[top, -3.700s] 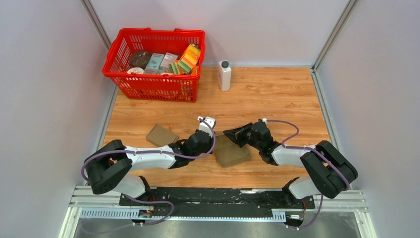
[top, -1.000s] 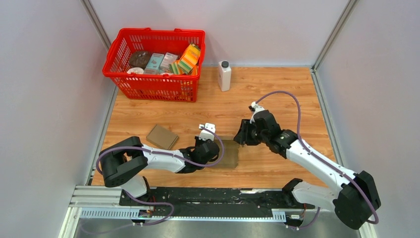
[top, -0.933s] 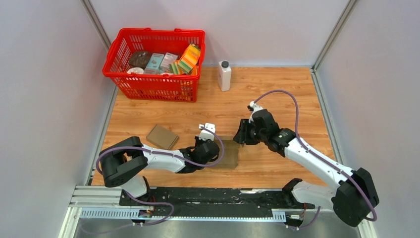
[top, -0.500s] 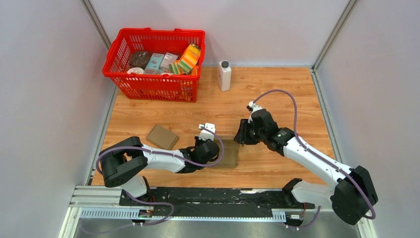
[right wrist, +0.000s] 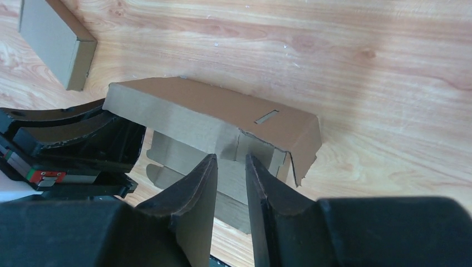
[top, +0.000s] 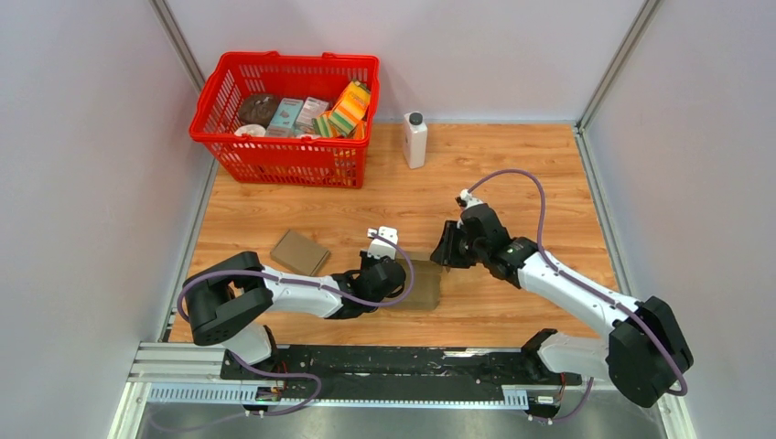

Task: Fold the paper box

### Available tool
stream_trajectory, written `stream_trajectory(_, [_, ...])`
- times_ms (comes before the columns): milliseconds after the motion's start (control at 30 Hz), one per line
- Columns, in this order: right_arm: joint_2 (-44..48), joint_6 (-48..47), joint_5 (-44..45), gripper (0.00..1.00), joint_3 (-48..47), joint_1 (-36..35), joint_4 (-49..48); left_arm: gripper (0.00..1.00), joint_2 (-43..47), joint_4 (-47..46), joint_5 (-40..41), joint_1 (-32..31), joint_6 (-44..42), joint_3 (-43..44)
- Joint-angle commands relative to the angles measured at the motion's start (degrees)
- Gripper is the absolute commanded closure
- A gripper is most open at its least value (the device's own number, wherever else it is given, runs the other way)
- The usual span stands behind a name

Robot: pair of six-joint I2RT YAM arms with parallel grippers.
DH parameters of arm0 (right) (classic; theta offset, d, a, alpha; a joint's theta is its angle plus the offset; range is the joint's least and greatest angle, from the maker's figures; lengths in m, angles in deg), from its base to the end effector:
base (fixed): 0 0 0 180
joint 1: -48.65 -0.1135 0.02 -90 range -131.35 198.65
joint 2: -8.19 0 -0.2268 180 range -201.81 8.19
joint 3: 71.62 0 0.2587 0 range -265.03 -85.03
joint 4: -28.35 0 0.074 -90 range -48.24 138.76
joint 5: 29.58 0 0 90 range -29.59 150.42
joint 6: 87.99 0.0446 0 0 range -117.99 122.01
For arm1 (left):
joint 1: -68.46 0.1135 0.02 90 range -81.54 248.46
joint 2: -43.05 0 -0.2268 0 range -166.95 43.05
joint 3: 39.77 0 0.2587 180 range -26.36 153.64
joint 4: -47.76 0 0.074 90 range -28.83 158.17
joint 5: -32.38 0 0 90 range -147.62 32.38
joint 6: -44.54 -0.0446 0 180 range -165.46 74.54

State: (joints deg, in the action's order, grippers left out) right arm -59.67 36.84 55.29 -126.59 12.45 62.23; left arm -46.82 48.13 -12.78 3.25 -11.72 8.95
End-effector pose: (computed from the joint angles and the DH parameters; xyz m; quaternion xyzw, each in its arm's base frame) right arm 0.2138 0.1614 0.1796 -0.0276 0.9285 0.2476 0.2754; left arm 0.1516 -0.2531 0.1000 0.0779 0.8538 -0.0625 0.5110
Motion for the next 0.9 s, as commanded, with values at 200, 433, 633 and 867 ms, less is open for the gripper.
stream_trajectory(200, [-1.14,11.49,-4.55,0.65,4.82,0.34,-15.98,1.00,0.30,5.04,-2.74,0.08,0.54,0.20])
stream_trajectory(433, [3.43,7.62,-2.34,0.52,1.92,0.70,-7.12,1.00,0.31,4.78,-3.00,0.08,0.72,-0.07])
stream_trajectory(633, [6.24,4.82,1.79,0.56,2.62,1.14,0.45,1.00,0.57,5.57,-3.18,0.08,0.54,0.37])
stream_trajectory(867, [2.83,0.68,0.37,1.00,7.99,-0.44,-6.12,1.00,0.22,5.74,-3.62,0.08,1.68,0.72])
